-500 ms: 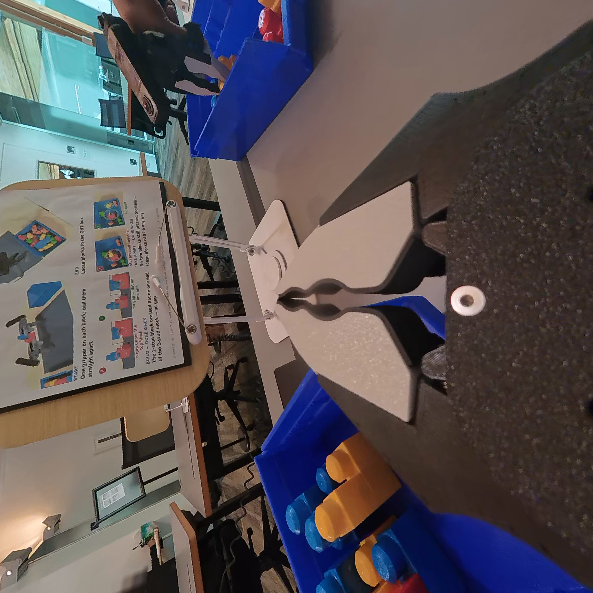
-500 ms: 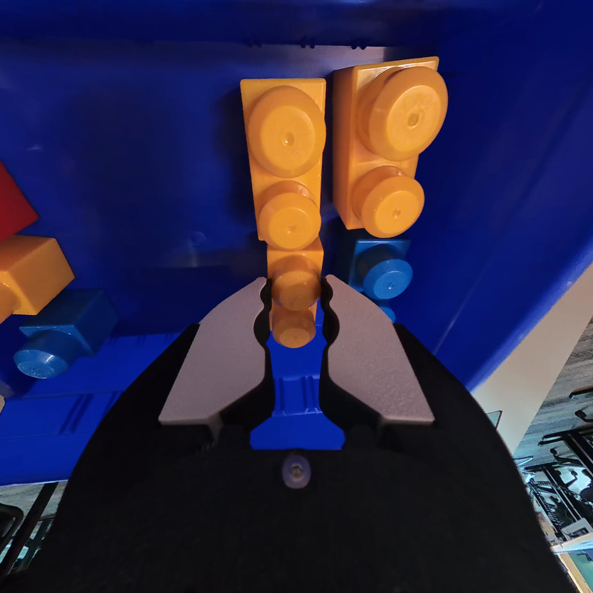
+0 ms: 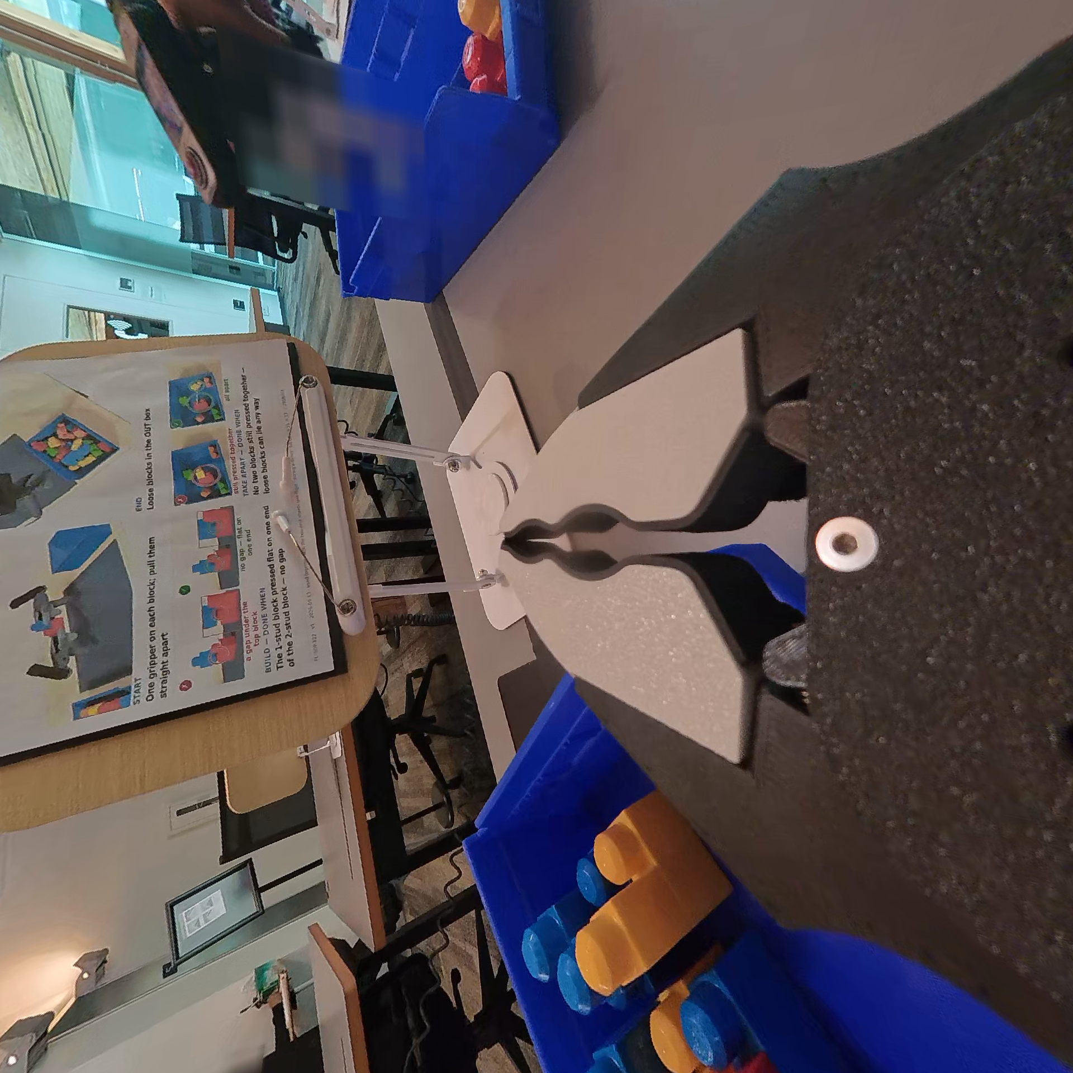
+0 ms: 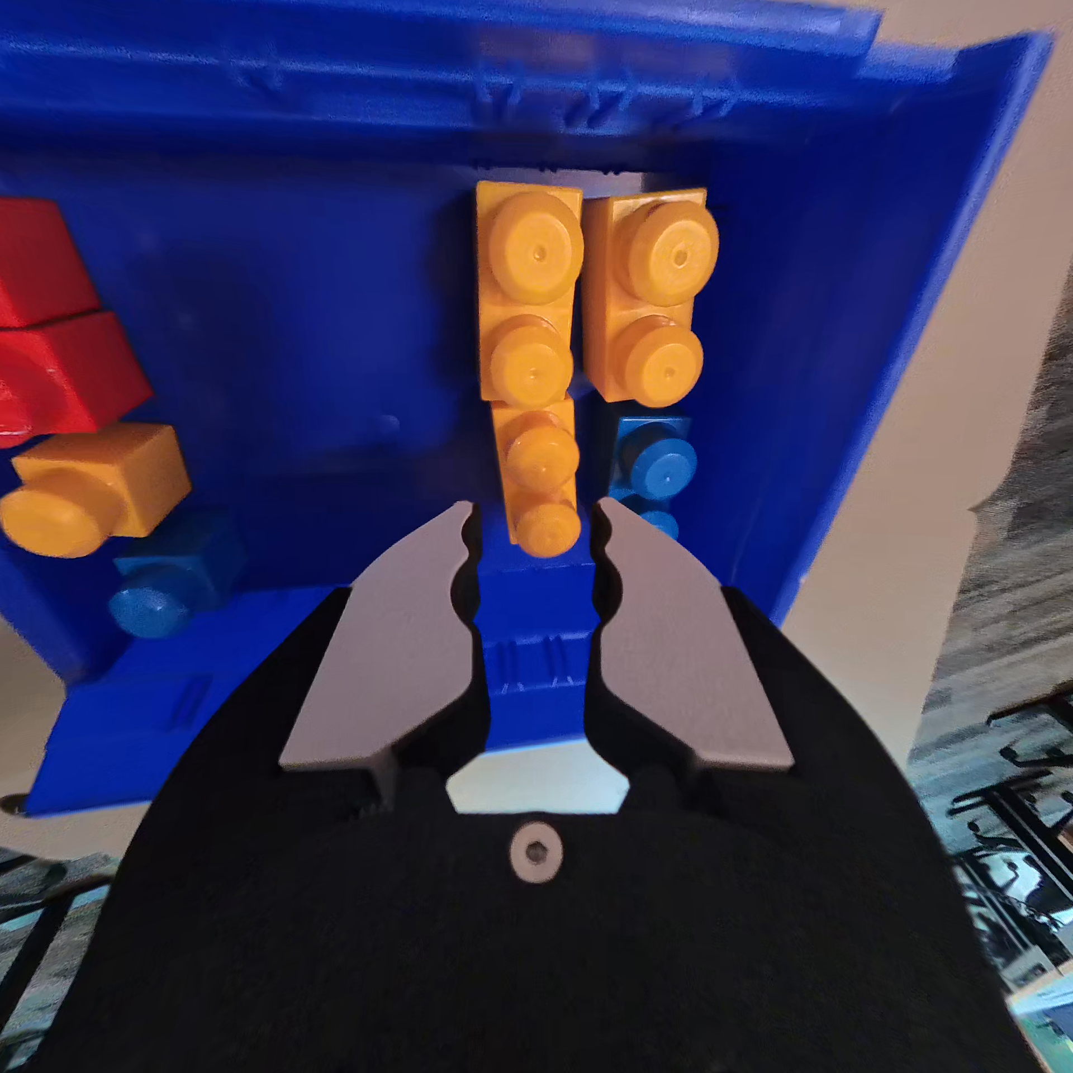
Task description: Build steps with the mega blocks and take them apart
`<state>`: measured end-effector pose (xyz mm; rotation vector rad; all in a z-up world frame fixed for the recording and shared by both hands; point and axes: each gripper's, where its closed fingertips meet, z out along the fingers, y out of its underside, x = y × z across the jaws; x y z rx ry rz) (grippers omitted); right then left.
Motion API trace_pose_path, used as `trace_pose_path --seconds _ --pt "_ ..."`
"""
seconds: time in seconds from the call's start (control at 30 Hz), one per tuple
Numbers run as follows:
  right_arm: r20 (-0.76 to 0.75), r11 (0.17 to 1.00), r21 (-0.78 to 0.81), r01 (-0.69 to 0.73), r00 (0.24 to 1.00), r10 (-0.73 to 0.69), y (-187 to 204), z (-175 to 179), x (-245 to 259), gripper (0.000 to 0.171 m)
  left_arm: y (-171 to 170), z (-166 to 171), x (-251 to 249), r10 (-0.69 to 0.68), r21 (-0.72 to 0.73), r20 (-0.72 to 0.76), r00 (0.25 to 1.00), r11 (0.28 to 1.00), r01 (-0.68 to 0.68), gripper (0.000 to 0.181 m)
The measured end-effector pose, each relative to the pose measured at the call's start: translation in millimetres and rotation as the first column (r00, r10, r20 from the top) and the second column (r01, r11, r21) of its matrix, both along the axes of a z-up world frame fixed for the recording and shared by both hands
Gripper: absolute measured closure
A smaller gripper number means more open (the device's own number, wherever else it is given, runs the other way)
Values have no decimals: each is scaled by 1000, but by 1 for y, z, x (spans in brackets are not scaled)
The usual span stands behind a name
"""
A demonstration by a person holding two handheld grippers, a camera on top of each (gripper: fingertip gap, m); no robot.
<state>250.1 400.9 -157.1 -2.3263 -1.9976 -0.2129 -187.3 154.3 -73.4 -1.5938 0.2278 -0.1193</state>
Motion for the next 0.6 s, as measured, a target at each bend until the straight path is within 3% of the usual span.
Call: trace_pose_path --seconds 0.33,0.6 --pt "-65 985 152 -82 994 92 -40 74 -29 128 -6 10 6 -20 25 4 1000 999 20 181" --pt "-356 917 395 -52 911 205 -81 132 -97 123 -11 18 9 -39 47 14 999 998 39 181"
